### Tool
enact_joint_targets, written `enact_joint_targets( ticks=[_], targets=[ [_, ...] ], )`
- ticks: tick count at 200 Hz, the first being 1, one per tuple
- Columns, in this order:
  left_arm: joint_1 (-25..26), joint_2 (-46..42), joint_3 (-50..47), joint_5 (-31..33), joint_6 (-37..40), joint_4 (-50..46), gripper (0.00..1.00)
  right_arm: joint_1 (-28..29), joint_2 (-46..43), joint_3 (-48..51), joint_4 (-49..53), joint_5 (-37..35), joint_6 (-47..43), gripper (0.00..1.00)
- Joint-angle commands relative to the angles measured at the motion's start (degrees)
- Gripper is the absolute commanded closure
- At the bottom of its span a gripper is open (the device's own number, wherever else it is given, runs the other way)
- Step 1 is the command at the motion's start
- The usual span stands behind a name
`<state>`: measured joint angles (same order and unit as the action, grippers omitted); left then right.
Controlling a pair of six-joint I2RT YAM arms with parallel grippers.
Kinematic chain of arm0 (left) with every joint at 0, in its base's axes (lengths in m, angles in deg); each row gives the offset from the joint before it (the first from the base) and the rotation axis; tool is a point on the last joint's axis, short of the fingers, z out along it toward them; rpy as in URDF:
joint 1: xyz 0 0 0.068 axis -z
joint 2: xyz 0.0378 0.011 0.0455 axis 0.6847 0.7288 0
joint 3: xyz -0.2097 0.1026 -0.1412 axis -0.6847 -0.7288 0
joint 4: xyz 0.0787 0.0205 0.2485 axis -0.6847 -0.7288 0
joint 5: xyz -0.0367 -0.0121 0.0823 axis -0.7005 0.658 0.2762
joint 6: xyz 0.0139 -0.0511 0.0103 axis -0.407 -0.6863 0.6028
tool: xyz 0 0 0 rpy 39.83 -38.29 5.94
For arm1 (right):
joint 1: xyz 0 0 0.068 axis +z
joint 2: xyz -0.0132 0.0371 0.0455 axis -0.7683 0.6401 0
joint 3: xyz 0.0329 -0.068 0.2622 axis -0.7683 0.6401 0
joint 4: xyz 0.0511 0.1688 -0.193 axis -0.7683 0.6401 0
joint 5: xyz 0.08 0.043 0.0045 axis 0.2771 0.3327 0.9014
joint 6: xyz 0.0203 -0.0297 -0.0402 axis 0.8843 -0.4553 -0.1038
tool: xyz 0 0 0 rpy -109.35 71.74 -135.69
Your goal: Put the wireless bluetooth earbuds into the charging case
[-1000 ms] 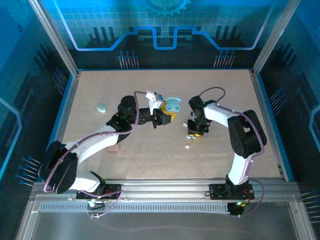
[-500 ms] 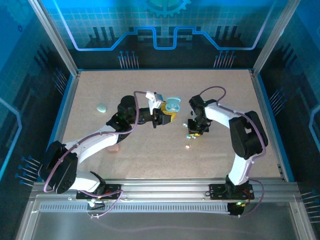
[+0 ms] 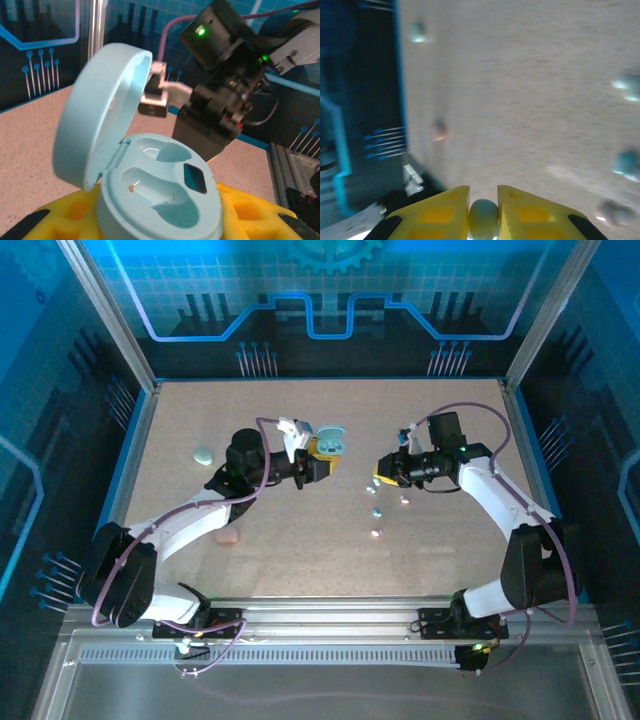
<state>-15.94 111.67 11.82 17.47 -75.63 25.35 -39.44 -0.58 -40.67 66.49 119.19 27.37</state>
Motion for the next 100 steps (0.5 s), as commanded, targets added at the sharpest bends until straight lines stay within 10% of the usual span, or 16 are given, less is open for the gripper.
enact_joint_targets(
  ticks=[1,100],
  targets=[
    [-0.5,-0.9,-0.7,1.2,-1.1,2.1,0.65,-0.5,-1.2,-0.4,-6.9,15.2,5.4,0.78],
    [0.1,1.2,-1.2,-0.7,0.4,3.7,0.65,-0.1,-4.6,0.0,-22.6,20.6,20.8,0.78]
  ],
)
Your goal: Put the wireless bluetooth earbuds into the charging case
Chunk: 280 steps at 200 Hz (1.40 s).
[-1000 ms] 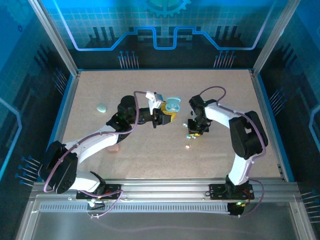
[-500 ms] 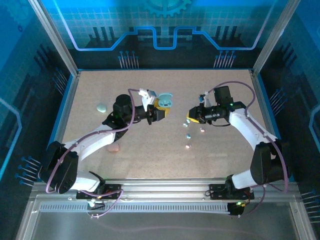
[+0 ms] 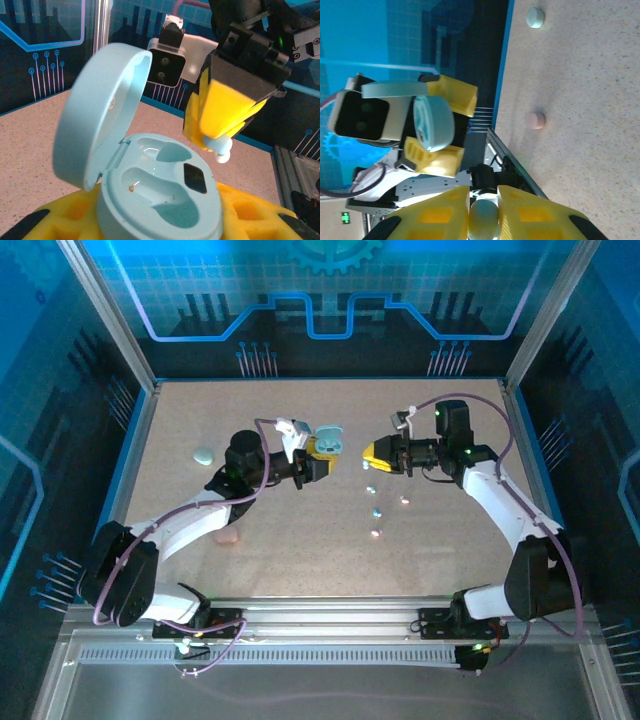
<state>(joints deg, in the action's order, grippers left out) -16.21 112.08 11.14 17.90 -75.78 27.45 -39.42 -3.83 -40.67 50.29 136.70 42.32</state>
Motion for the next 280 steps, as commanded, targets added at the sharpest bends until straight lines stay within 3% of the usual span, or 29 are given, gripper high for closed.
enact_joint_targets(
  ticks=[1,69,149,280],
  targets=[
    [0.3,0.9,-0.5,-1.1,0.7,1.6,0.65,-0.2,-1.4,-0.1,-6.6,3.1,6.0,0.78],
    [2.3,2.1,0.6,0.0,4.1,0.1,0.65,2.1,-2.0,-2.1,-9.7,0.3,11.7,0.77],
    [5.9,3.5,1.1,7.1,5.3,2.5,0.65,8.4,-2.8,-7.2,-2.8,-8.7,7.4,0.77],
    [7.4,5.2,1.8,8.7,3.3,6.8,0.65,11.9,-2.6,-9.2,2.8,-20.0,2.5,0.77]
  ],
)
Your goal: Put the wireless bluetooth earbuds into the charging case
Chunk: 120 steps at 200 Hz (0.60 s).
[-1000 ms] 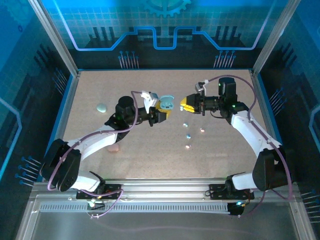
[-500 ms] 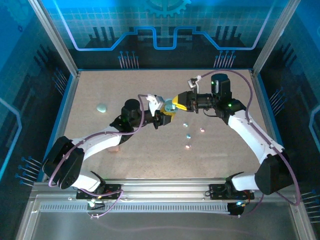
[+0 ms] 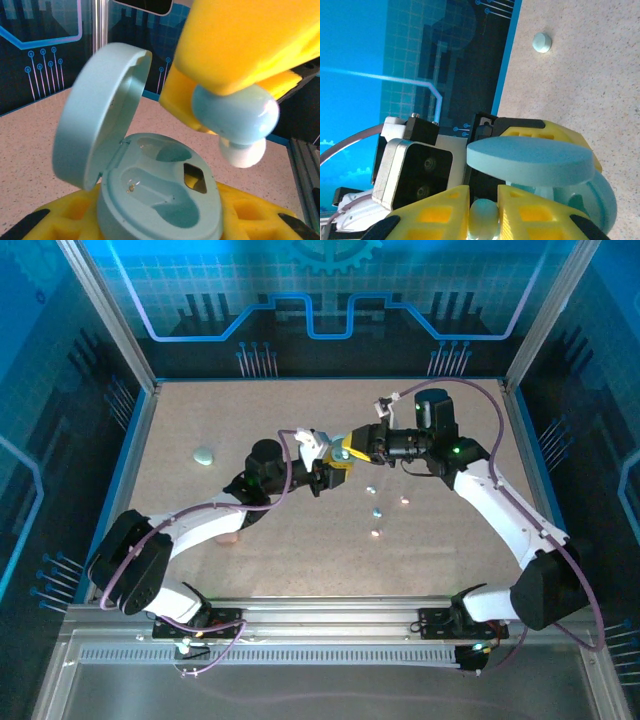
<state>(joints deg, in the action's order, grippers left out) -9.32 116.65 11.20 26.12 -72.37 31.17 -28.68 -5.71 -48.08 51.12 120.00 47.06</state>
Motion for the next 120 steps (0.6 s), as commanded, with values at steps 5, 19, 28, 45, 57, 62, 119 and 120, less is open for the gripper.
enact_joint_targets(
  ticks=[5,19,28,45,57,62,119,120],
  targets=[
    [0.5,0.8,1.8,0.4,-0.1,3.1,0.65,1.2,-0.7,-1.8,2.2,-3.9,-2.3,0.77],
    [0.6,0.9,1.9,0.3,-0.1,3.3,0.65,1.6,-0.8,-2.0,2.4,-5.6,-2.5,0.78],
    [0.7,1.0,1.9,0.3,-0.2,3.3,0.65,1.8,-0.8,-2.1,2.7,-6.6,-2.7,0.78],
    [0.9,1.2,2.0,0.3,-0.4,3.3,0.65,2.4,-0.8,-2.2,2.6,-8.1,-2.9,0.77],
    [0.9,1.2,2.1,0.3,-0.3,3.3,0.65,2.7,-0.8,-2.2,2.5,-9.1,-2.9,0.77],
    [0.9,1.2,2.1,0.3,-0.3,3.3,0.65,2.9,-0.9,-2.2,2.6,-9.6,-2.8,0.77],
    [1.4,1.2,2.1,0.8,-1.0,4.2,0.65,5.1,-1.7,-2.0,3.9,-15.9,-4.2,0.78],
    [1.4,1.2,2.1,0.8,-1.0,4.2,0.65,5.1,-1.7,-2.0,4.0,-15.9,-4.2,0.78]
  ],
)
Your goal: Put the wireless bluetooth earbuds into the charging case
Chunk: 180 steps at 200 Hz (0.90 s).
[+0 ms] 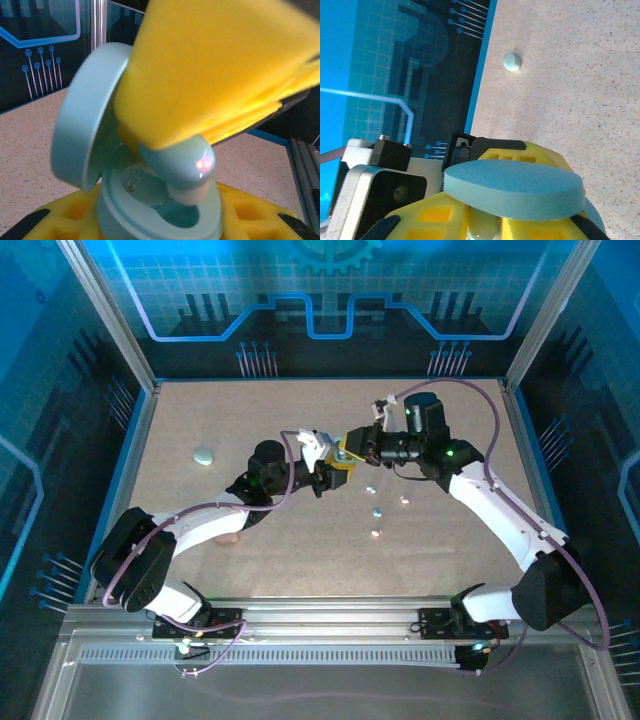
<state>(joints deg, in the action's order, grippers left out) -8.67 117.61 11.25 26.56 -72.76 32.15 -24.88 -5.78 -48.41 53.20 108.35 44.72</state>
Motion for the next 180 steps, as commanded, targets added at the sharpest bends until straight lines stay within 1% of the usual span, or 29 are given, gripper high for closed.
enact_joint_targets(
  ticks=[1,31,85,180],
  targets=[
    [0.8,0.2,2.1,0.4,-0.6,3.3,0.65,1.3,-1.6,-1.7,1.9,-4.4,-1.9,0.78],
    [0.8,0.2,2.1,0.3,-0.9,3.8,0.65,2.3,-2.3,-1.8,4.6,-8.1,-3.9,0.77],
    [1.2,0.1,2.0,0.5,-0.9,3.5,0.65,3.3,-2.9,-1.0,1.8,-8.1,-2.9,0.77],
    [1.5,0.4,2.3,0.6,-1.4,4.3,0.65,4.8,-4.3,0.9,-1.3,-12.2,-2.8,0.77]
  ],
)
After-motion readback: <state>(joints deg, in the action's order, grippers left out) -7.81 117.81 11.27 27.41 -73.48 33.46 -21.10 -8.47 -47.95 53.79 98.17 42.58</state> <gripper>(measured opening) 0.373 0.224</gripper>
